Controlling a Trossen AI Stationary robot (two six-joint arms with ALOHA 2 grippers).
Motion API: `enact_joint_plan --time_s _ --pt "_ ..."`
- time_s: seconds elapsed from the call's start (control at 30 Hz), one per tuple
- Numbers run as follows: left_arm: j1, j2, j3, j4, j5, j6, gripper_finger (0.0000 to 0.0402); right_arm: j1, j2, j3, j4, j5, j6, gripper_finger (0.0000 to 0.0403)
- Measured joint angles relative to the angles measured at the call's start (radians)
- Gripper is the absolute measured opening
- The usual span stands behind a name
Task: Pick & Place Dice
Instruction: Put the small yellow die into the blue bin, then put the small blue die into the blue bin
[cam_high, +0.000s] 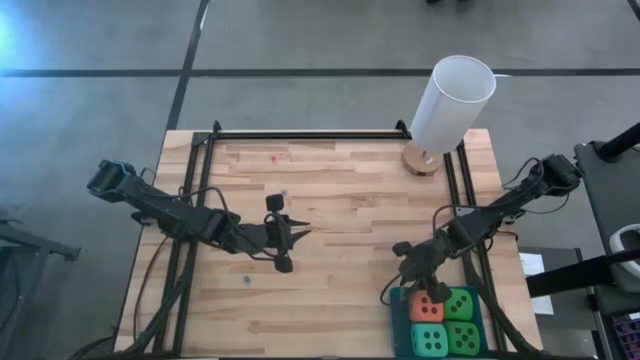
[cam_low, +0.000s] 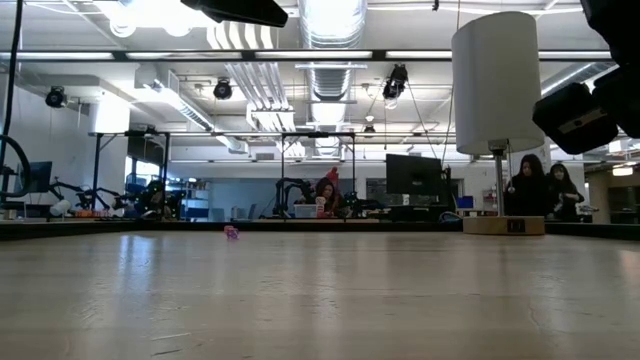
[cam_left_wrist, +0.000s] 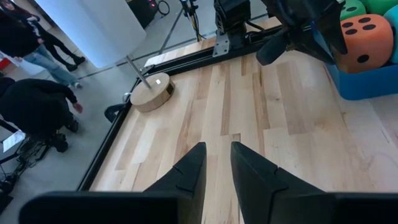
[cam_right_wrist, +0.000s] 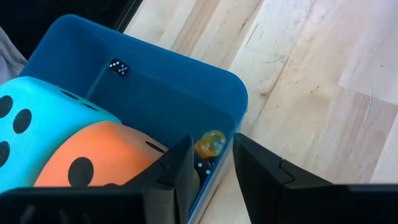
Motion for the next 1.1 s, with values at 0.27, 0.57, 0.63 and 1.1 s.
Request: enact_joint_plan --time_s 0.27,0.57,0.63,1.1 --pt "0.0 0.0 0.0 0.0 0.0 0.0 0.0078 0.0 0.0 0.008 0.001 0.0 -0.003 0.0115" --pt "0.0 0.0 0.0 0.0 0.0 0.0 0.0078 0.0 0.0 0.066 0.001 0.015 -0.125 0.0096" --pt "0.0 0.0 0.0 0.0 0.0 0.0 0.0078 0.0 0.0 0.077 0.002 0.045 -0.157 0.0091" --pt "-0.003 0.0 -0.027 -0.133 0.016 -0.21 0.0078 0.0 0.0 0.08 0.006 0.328 -0.24 0.0058"
